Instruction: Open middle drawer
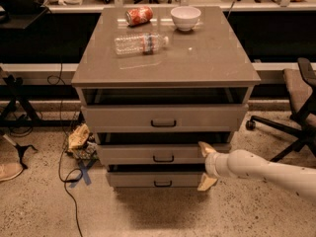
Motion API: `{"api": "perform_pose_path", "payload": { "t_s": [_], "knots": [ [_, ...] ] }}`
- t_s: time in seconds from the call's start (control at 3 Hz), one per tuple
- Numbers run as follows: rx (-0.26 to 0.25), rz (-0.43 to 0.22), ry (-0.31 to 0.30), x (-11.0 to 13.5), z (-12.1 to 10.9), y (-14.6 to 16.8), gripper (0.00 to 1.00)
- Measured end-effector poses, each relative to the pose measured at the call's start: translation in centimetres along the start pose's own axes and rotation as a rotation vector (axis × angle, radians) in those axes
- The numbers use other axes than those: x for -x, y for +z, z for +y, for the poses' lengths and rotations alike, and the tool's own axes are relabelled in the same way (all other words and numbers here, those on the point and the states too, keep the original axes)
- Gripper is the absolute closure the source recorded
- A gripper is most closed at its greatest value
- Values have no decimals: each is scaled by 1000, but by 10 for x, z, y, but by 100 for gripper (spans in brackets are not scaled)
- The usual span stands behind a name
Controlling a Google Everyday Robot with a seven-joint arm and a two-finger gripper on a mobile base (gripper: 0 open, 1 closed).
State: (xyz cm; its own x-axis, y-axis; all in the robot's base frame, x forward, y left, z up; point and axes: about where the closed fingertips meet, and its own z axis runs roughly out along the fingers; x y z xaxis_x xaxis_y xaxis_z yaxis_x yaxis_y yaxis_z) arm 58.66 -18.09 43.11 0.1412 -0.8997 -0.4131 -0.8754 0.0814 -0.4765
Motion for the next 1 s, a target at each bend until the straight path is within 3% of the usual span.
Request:
{"api": "perform_pose_path", "payload": {
  "t_s": [0.33, 1.0],
  "knots": [
    [-48, 26, 19, 2, -19, 14, 0],
    [-52, 77, 52, 5, -46, 50, 0]
  ]
}}
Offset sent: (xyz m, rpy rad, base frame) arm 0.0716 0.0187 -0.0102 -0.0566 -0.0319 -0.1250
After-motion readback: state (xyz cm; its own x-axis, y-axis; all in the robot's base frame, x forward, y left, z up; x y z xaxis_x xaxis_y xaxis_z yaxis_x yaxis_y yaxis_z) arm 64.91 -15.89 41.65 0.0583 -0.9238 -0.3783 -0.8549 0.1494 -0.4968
